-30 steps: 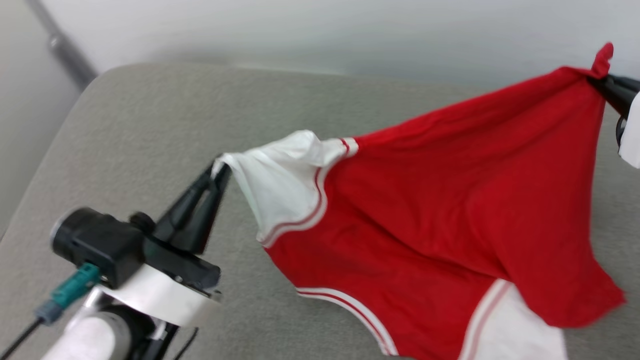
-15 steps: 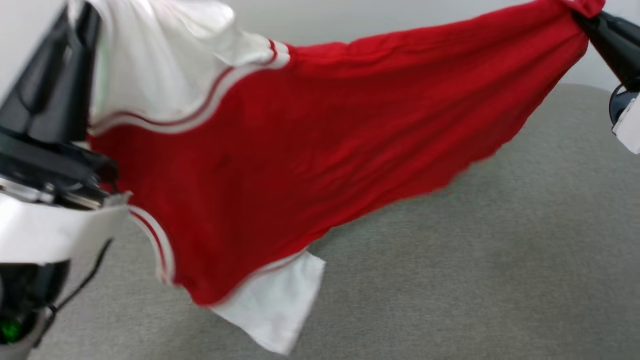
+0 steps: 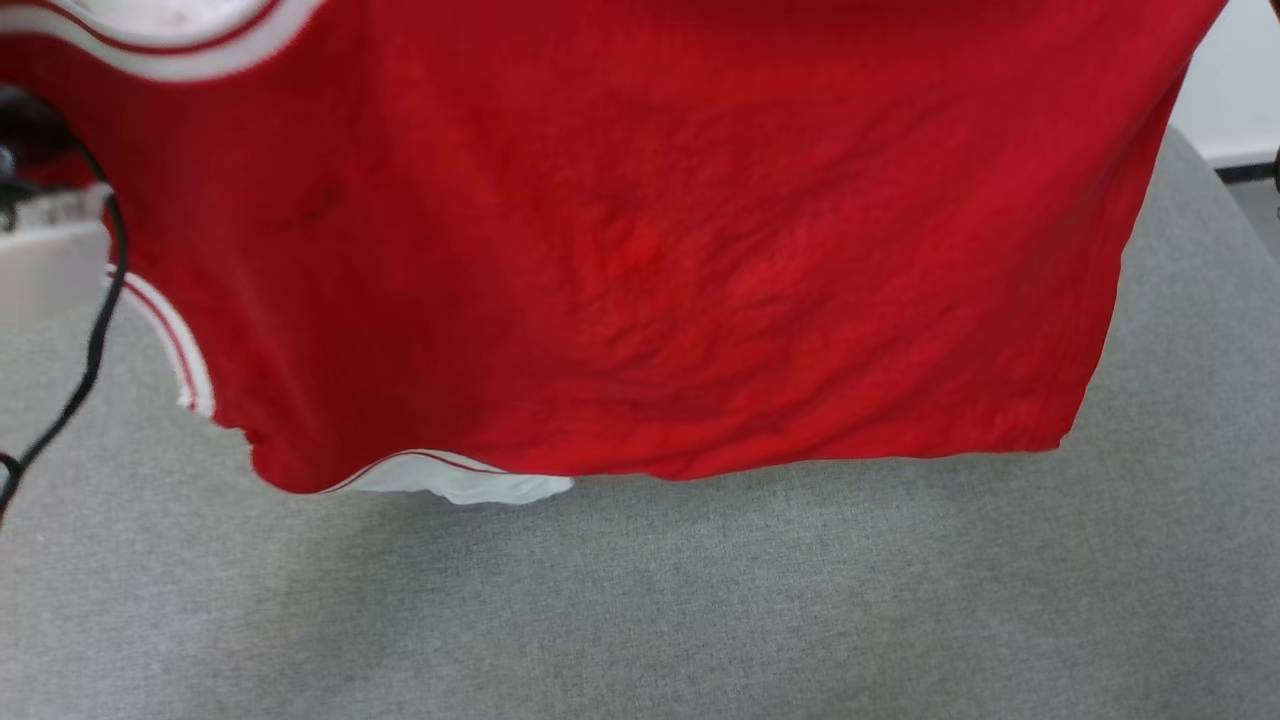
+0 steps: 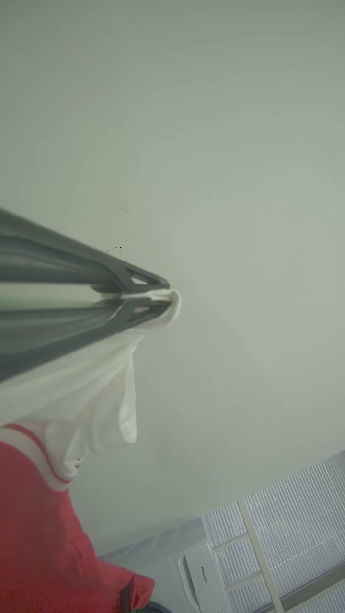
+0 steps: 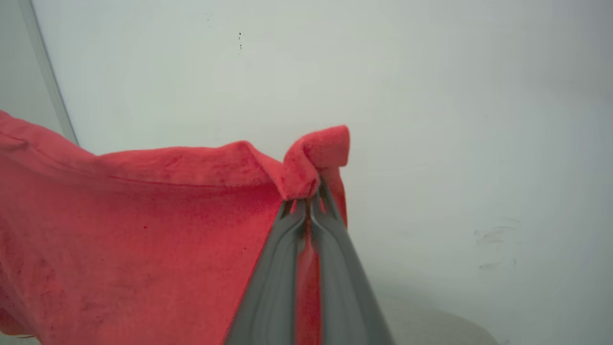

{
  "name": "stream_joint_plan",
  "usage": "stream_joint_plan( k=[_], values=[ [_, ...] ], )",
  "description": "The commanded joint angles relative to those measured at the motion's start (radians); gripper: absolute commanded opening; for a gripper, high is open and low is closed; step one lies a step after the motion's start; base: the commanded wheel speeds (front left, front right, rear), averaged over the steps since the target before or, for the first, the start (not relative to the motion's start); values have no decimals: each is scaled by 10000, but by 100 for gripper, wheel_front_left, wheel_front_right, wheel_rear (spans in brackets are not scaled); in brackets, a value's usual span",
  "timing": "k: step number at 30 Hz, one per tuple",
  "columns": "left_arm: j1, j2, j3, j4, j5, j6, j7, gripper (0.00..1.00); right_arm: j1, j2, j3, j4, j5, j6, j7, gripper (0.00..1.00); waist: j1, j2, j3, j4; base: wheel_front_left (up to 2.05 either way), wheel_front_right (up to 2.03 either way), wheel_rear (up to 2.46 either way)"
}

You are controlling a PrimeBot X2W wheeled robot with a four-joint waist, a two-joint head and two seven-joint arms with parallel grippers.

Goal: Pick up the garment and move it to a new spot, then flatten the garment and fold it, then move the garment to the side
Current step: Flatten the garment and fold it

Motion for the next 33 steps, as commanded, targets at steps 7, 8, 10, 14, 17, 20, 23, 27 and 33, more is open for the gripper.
stream_joint_plan(
  k=[7, 8, 10, 14, 17, 20, 23, 27, 33],
  values=[
    [-2526, -39, -114, 1276, 2, -429, 248, 0, -1153, 319, -600, -109, -400, -4, -322, 0, 0, 0, 1803, -75, 0, 0, 0],
    [-2923, 39, -148, 1517, 96, -573, 226, 0, -1409, 361, -603, -44, -403, -2, -400, 0, 0, 0, 2077, -89, 0, 0, 0],
    [-3725, 158, -284, 2086, 265, -886, 196, 0, -2042, 503, -662, 216, -524, -4, -649, 0, 0, 0, 2642, -124, 0, 0, 0],
    [-5650, 102, -513, 3329, 662, -1369, -45, 0, -3566, 641, -674, 1086, -1028, -6, -1306, 0, 0, 0, 3708, -41, 0, 0, 0],
    [-7255, -127, -725, 4529, 1002, -1646, -355, 0, -4859, 808, -767, 2010, -1434, -6, -1850, 0, 0, 0, 4423, 62, 0, 0, 0],
    [-8818, -519, -919, 5815, 1336, -1820, -838, 0, -6105, 736, -666, 2967, -1912, -9, -2444, 0, 0, 0, 5063, 270, 0, 0, 0],
    [-10061, -944, -1033, 7159, 1559, -1905, -1511, 0, -7194, 774, -617, 3944, -2285, -9, -3145, 0, 0, 0, 5548, 489, 0, 0, 0],
    [-11106, -1352, -1289, 8687, 1813, -2089, -2353, 0, -8190, 918, -513, 5285, -2855, -9, -4055, 0, 0, 0, 6029, 744, 0, 0, 0],
    [-10761, -1938, -1617, 10142, 1727, -2313, -3287, 0, -8381, 403, 935, 6615, -3776, -9, -5667, 0, 0, 0, 6384, 1170, 0, 0, 0]
  ],
)
